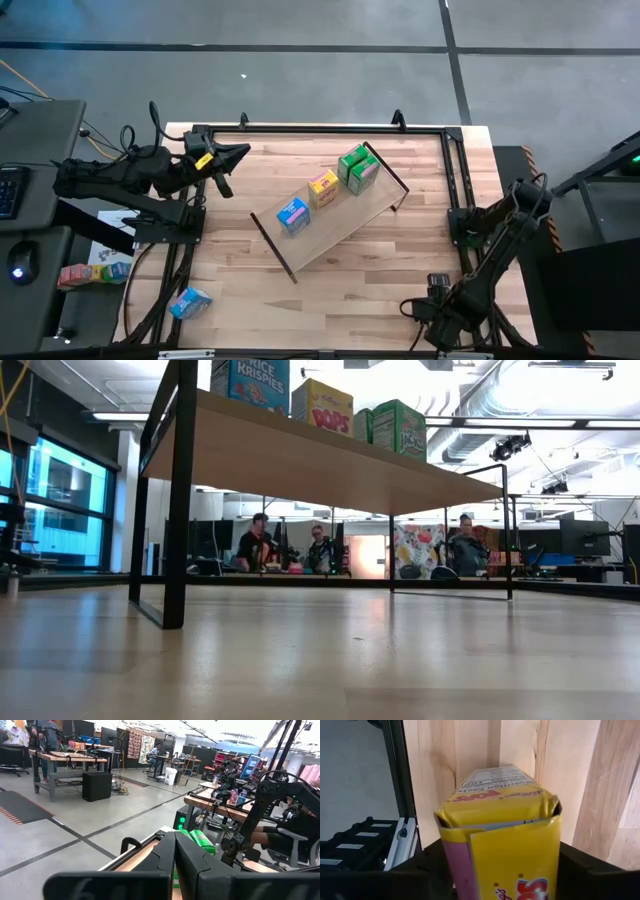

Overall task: Stack cereal on shelf
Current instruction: Put the yellow cereal box on the shelf align with the other yellow cereal box

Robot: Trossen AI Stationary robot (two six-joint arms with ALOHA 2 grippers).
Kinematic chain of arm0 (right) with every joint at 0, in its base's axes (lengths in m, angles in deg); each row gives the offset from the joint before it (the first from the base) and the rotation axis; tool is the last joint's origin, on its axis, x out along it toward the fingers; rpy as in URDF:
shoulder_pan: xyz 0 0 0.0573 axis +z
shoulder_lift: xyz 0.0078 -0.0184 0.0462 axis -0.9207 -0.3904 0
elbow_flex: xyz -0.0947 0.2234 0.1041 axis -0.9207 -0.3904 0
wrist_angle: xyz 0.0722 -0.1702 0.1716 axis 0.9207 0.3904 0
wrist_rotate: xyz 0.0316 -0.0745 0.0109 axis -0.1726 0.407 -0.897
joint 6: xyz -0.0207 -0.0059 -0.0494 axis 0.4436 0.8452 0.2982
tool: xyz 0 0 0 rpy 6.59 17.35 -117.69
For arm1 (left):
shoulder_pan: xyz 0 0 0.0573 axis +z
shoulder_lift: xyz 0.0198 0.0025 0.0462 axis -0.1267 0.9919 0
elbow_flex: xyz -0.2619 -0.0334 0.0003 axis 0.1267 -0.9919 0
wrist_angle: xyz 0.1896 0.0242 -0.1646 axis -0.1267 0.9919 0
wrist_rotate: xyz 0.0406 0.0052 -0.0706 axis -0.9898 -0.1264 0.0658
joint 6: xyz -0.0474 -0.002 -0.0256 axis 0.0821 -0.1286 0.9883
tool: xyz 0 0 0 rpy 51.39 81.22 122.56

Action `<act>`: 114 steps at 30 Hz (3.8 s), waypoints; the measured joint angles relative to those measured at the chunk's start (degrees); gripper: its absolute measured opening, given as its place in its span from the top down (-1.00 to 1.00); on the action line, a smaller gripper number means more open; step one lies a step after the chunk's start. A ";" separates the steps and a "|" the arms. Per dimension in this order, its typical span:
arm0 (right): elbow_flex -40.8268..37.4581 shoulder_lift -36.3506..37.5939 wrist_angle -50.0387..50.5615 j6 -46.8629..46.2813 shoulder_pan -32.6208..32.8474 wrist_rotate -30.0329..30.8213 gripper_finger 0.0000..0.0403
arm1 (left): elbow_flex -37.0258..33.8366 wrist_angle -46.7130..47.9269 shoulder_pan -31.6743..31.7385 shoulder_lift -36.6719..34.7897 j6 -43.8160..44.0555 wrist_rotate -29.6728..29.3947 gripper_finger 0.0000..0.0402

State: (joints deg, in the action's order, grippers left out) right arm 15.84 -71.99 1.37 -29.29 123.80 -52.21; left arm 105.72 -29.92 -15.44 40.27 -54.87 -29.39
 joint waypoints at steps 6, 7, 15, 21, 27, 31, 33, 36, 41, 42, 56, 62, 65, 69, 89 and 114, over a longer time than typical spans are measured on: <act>0.00 1.99 -0.02 0.02 -0.47 -0.96 0.12 | 0.00 0.47 -0.02 -0.01 0.04 0.00 1.00; 0.00 2.78 -0.02 0.02 -0.52 -0.96 0.16 | 0.00 0.47 -0.02 0.00 0.04 0.00 1.00; 0.02 13.30 -1.74 1.81 -6.47 1.66 0.33 | 0.00 0.47 0.00 0.00 0.02 0.00 1.00; 0.34 17.82 -5.22 6.40 -14.95 2.83 0.38 | 0.00 0.52 0.00 0.00 0.04 0.02 1.00; 10.57 18.34 -7.39 20.61 -25.97 4.93 0.44 | 0.00 0.63 -0.02 0.00 0.08 0.02 1.00; 22.58 13.74 -1.39 33.11 -33.18 10.44 0.49 | 0.00 0.73 0.00 0.00 1.05 0.02 1.00; 29.42 10.12 4.30 39.21 -36.30 14.51 0.50 | 0.00 0.75 -0.01 0.00 1.05 0.02 1.00; 38.58 4.50 13.60 45.40 -40.53 18.84 0.51 | 0.00 0.74 -0.01 0.00 1.06 0.02 1.00; 47.47 -3.86 23.77 49.96 -46.06 14.24 0.51 | 0.00 0.74 -0.02 0.00 1.11 0.02 1.00; 48.27 -5.13 24.78 50.79 -46.74 12.13 0.51 | 0.00 0.73 0.00 0.00 1.10 0.02 1.00; 49.28 -10.54 25.37 56.34 -49.40 7.09 0.51 | 0.00 0.73 -0.01 0.02 1.07 0.02 1.00; 49.17 -10.54 24.59 57.57 -49.40 7.38 0.50 | 0.00 0.76 -0.02 0.02 0.16 0.02 1.00; 49.10 -10.56 23.27 57.67 -49.40 8.32 0.40 | 0.00 0.89 -0.01 0.02 0.09 0.02 1.00; 49.07 -10.55 20.84 57.80 -49.44 10.80 0.17 | 0.00 1.08 -0.02 0.02 0.08 0.02 1.00; 59.21 -10.32 24.33 61.24 -50.80 16.17 -0.18 | 0.00 1.19 0.00 0.02 -0.92 0.00 1.00; 3.45 15.46 -22.50 22.66 -37.31 15.46 0.97 | 0.02 1.15 0.00 0.00 -0.42 0.00 1.00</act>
State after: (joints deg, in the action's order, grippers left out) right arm 19.29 -56.53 -21.12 -6.63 86.49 -36.75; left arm 105.75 -28.77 -15.44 40.28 -55.30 -29.39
